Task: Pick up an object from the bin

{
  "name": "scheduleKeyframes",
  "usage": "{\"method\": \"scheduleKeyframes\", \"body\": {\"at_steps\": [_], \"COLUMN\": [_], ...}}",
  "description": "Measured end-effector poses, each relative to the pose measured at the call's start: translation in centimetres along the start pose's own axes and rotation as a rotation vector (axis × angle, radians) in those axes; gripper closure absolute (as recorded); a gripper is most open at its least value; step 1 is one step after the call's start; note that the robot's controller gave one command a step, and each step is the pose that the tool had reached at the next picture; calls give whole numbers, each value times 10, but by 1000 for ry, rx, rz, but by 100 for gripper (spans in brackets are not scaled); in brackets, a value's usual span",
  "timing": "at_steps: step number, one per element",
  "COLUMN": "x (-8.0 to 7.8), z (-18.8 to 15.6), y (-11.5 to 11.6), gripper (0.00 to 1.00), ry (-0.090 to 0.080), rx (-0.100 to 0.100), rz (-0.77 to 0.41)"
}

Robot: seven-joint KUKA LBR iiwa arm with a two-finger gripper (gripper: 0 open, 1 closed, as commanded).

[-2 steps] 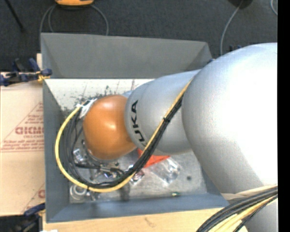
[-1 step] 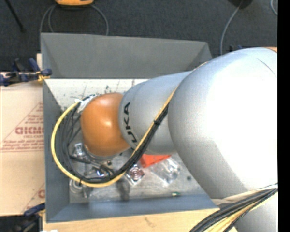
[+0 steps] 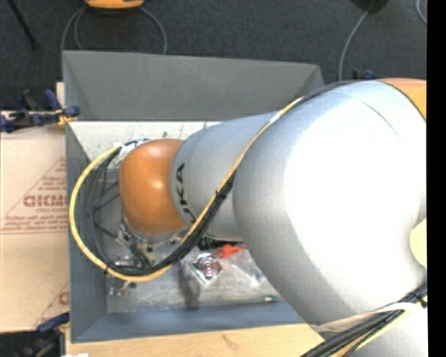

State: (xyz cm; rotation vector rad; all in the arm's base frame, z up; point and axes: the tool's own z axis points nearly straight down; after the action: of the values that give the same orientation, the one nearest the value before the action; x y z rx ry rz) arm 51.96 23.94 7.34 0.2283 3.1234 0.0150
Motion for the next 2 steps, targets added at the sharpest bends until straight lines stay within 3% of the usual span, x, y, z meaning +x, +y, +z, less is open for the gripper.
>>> {"method": "scheduleKeyframes", "body": {"at_steps": [1,2], "x": [-75,-128], "z": [-2,-2], "y": [-47,-118], "gripper": [0,0], "ry": [-2,-5], "rx": [6,5], "rz": [37,-113]}}
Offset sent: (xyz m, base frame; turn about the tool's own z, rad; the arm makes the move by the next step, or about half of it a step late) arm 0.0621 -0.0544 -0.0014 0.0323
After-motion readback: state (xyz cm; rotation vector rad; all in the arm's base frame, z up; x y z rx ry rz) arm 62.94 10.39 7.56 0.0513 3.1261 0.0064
